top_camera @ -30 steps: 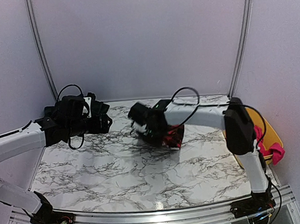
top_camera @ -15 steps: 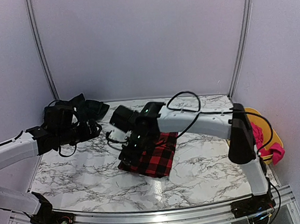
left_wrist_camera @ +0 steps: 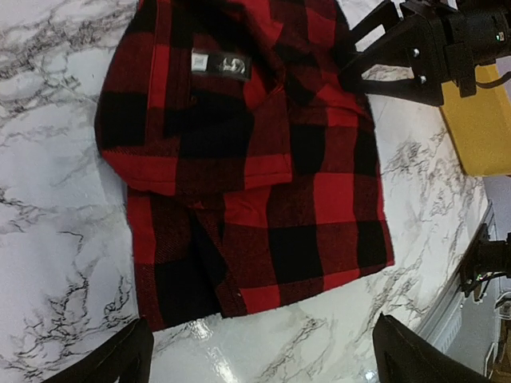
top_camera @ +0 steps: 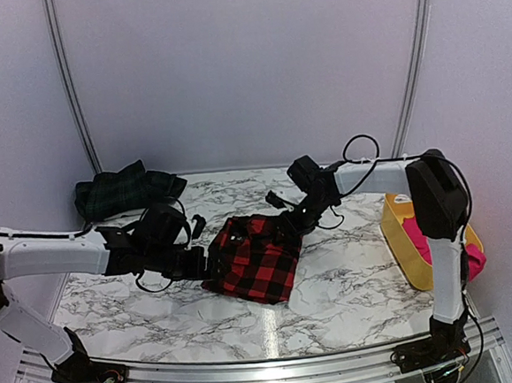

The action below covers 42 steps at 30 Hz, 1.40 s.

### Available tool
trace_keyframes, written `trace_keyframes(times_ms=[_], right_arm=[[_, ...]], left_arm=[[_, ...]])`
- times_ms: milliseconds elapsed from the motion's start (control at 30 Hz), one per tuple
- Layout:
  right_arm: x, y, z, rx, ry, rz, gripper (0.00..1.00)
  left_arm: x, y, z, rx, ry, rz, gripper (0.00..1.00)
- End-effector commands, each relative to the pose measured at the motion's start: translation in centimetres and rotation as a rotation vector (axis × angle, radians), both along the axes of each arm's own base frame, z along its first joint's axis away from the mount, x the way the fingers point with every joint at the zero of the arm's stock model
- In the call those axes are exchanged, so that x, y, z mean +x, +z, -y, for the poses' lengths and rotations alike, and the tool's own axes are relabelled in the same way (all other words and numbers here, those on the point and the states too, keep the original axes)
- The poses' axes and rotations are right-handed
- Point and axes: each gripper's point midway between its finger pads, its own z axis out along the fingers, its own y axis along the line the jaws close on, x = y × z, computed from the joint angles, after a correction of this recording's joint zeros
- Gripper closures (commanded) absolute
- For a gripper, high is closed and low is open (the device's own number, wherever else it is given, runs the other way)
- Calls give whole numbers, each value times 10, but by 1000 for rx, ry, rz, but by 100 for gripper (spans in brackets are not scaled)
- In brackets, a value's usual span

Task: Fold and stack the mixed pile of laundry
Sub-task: Rotate the square-folded T-shirt at the center of the board, then adjust the square-folded T-shirt at the center of the board.

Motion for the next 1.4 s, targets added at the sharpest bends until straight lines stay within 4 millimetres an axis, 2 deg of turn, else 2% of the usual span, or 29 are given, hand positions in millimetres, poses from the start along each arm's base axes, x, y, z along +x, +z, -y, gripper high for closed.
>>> trace_keyframes(times_ms=[0,67,133,233,300,333,367,433,500,600,700,833,900,1100,1167,1267,1367], right_arm=[[-33,-37,-6,57,45,-164,44],[-55,-49,-2,55,51,-218,45],[-84,-50,-2,69,63,-264,45],[-145,-30,-20,123,143,-317,43],[-186,-10,-35,175,214,-372,42],[-200,2,-38,207,233,-393,41],[-203,16,-39,237,237,-379,40],[-190,34,-29,245,196,-328,39],[-162,44,-11,245,118,-276,41],[-120,40,24,200,-12,-201,48],[-103,23,46,120,-74,-185,57],[-100,-1,55,68,-97,-227,62],[-102,-8,52,72,-82,-251,62],[-102,-25,48,61,-66,-302,53],[-103,-30,46,65,-58,-316,53],[-103,-35,40,88,-40,-338,59],[-101,-33,35,109,-29,-343,72]], left_arm=[[6,-34,11,37,9,-87,1],[15,-50,6,74,31,-117,1],[30,-61,-9,98,84,-143,1],[56,-69,-36,110,161,-166,6],[72,-63,-47,124,169,-129,6],[77,-58,-55,142,169,-118,6],[83,-49,-56,138,155,-98,6],[84,-37,-56,119,121,-74,5],[79,-26,-53,88,96,-67,6],[71,-18,-52,52,85,-72,15],[64,-20,-52,44,65,-83,28],[63,-31,-46,45,30,-117,47],[64,-38,-44,49,25,-134,51],[62,-60,-48,90,52,-196,53],[58,-65,-51,99,59,-213,53],[53,-67,-52,96,61,-229,55],[52,-69,-52,95,60,-237,59]])
